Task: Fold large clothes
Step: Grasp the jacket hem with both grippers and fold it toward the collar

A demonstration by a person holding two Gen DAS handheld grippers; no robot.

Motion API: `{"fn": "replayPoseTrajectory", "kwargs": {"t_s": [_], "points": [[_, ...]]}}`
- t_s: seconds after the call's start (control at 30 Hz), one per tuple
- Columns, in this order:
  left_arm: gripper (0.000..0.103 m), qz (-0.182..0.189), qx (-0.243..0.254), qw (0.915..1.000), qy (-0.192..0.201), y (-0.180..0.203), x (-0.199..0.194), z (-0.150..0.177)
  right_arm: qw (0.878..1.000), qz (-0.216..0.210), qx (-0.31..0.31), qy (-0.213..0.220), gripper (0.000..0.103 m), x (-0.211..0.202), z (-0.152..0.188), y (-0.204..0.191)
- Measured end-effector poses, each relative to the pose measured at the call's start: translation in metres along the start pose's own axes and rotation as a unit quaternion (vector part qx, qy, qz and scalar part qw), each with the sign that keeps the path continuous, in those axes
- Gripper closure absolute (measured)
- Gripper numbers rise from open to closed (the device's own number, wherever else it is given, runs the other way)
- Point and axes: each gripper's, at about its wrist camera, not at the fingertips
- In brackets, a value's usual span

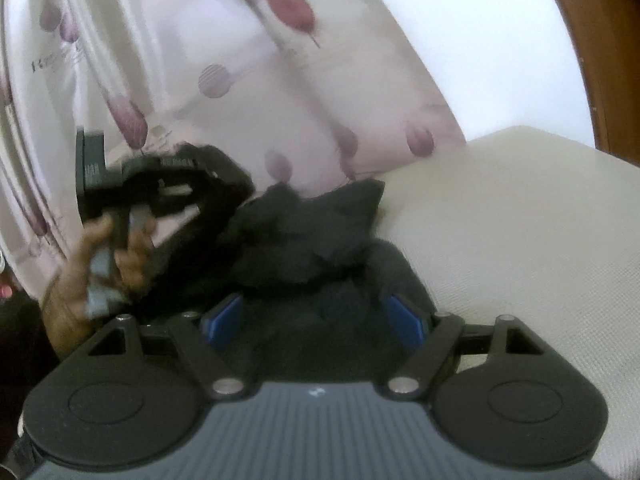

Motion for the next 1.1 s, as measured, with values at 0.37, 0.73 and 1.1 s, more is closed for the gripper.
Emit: {"fn": "replayPoseTrajectory", "kwargs": {"t_s": [0.37, 0.73, 1.1], "points": [[0.0, -0.017, 0.008, 0.9945, 0.103, -0.009, -0.094, 0.022, 0.998, -0.047, -0.02, 0.022, 0.015, 0.067, -0.062, -0.031], [0.002, -0.189, -0.024, 0.9815, 0.018, -0.118, -0.112, 0.083, 0.996, 0.018, 0.009, -0.092, 0.017, 0.245, -0.101, -0.038], [0.005, -0.214, -0.133, 0.967, 0.041, -0.173, -0.162, 0.106, 0.995, -0.01, -0.019, -0.095, 0.086, 0.223, -0.048, -0.047]]}}
Point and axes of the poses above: each gripper's, at about its wrist camera, not at the fingertips, and x roughly the way its jaws point, y to its right, z to its underside, and after that the axes turned 8 degrees about x, right-handed
